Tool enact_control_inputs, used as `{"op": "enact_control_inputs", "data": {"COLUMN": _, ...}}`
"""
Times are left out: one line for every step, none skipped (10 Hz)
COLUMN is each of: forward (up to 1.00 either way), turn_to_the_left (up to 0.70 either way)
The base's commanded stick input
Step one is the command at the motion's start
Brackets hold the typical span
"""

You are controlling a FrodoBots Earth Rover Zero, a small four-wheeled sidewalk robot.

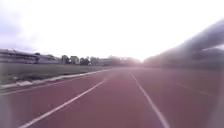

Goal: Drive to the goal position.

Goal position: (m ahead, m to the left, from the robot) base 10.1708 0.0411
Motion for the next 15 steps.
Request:
{"op": "enact_control_inputs", "data": {"forward": 0.70, "turn_to_the_left": -0.30}}
{"op": "enact_control_inputs", "data": {"forward": 0.70, "turn_to_the_left": -0.29}}
{"op": "enact_control_inputs", "data": {"forward": 0.70, "turn_to_the_left": -0.08}}
{"op": "enact_control_inputs", "data": {"forward": 0.70, "turn_to_the_left": 0.00}}
{"op": "enact_control_inputs", "data": {"forward": 0.70, "turn_to_the_left": 0.00}}
{"op": "enact_control_inputs", "data": {"forward": 0.70, "turn_to_the_left": 0.00}}
{"op": "enact_control_inputs", "data": {"forward": 0.70, "turn_to_the_left": 0.00}}
{"op": "enact_control_inputs", "data": {"forward": 0.70, "turn_to_the_left": 0.00}}
{"op": "enact_control_inputs", "data": {"forward": 0.70, "turn_to_the_left": 0.00}}
{"op": "enact_control_inputs", "data": {"forward": 0.70, "turn_to_the_left": 0.00}}
{"op": "enact_control_inputs", "data": {"forward": 0.70, "turn_to_the_left": 0.00}}
{"op": "enact_control_inputs", "data": {"forward": 0.70, "turn_to_the_left": -0.22}}
{"op": "enact_control_inputs", "data": {"forward": 0.70, "turn_to_the_left": -0.29}}
{"op": "enact_control_inputs", "data": {"forward": 0.70, "turn_to_the_left": -0.30}}
{"op": "enact_control_inputs", "data": {"forward": 0.70, "turn_to_the_left": -0.30}}
